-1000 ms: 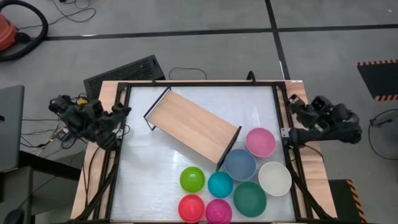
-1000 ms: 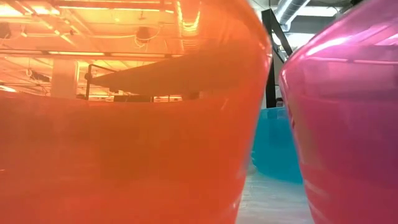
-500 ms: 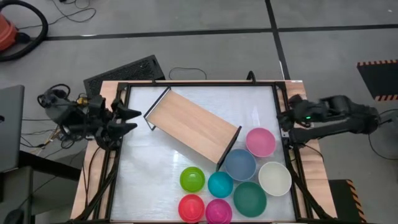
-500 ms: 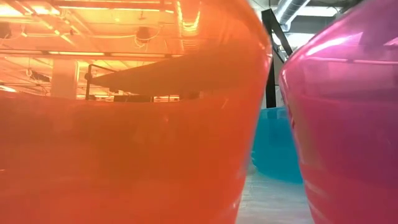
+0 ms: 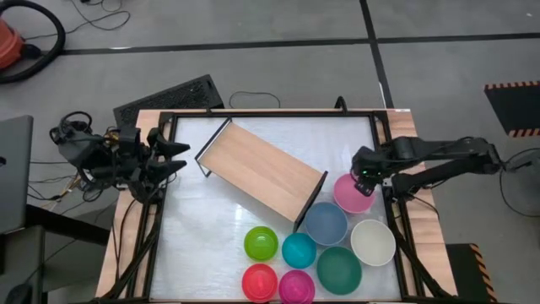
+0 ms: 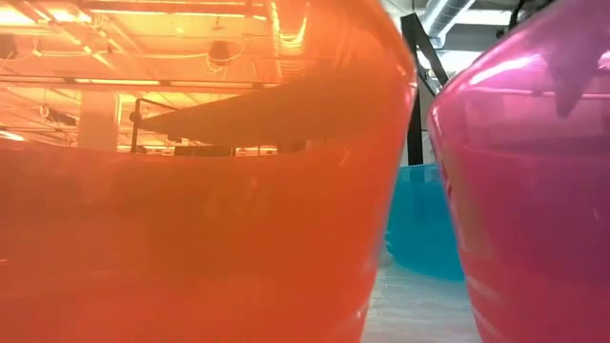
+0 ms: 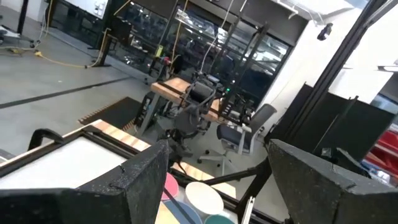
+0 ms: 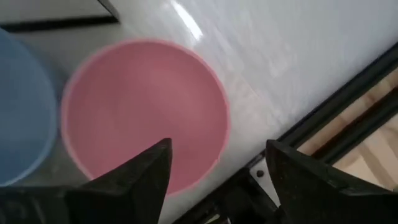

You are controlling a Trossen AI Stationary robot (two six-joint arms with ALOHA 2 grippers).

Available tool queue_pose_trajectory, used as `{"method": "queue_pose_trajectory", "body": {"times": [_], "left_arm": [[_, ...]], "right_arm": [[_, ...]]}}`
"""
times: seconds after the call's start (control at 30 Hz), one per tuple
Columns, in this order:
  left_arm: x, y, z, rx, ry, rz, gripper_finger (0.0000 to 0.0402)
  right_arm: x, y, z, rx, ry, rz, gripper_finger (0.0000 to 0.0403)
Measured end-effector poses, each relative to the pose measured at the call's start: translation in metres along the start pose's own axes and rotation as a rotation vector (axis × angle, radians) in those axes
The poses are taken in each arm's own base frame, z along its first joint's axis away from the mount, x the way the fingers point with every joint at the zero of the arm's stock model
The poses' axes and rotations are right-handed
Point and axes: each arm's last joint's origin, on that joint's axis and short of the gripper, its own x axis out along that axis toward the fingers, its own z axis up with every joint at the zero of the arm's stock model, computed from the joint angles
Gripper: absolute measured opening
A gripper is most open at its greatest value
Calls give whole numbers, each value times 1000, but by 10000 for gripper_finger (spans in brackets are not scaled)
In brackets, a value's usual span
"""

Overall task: Place and stack bowls onto a shelf
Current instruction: Put the small green bowl on the shelf

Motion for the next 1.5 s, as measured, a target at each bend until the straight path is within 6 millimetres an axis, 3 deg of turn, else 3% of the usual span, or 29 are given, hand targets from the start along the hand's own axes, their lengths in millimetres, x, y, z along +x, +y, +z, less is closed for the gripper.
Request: {"method": "queue_pose_trajectory", "body": {"times": [0.33, 0.53, 0.67, 0.8, 0.97, 1.07, 1.23, 1.37, 1.5], "left_arm": [[0, 1, -3, 24, 26, 5, 261], [0, 3, -5, 25, 23, 50, 261], [0, 5, -11, 16, 77, 60, 261], [7, 6, -46, -12, 367, 69, 261], [31, -1, -113, 59, 830, 188, 261], [43, -1, -144, 102, 978, 333, 261], [79, -2, -195, 30, 1078, 495, 261], [115, -11, -235, -44, 1037, 435, 261], [149, -5, -270, -144, 1010, 434, 261]], "right_arm": [[54, -17, -3, 89, 46, 68, 286], [61, -25, 6, 108, 30, 11, 286], [60, -20, 14, 114, 1, 147, 286], [56, -13, 18, 100, -43, 285, 286], [56, -11, 18, 96, -47, 289, 286], [56, -11, 18, 99, -50, 287, 286], [56, -12, 19, 113, -51, 284, 286], [56, -13, 19, 113, -61, 264, 286], [56, -13, 19, 94, -74, 243, 286]]}}
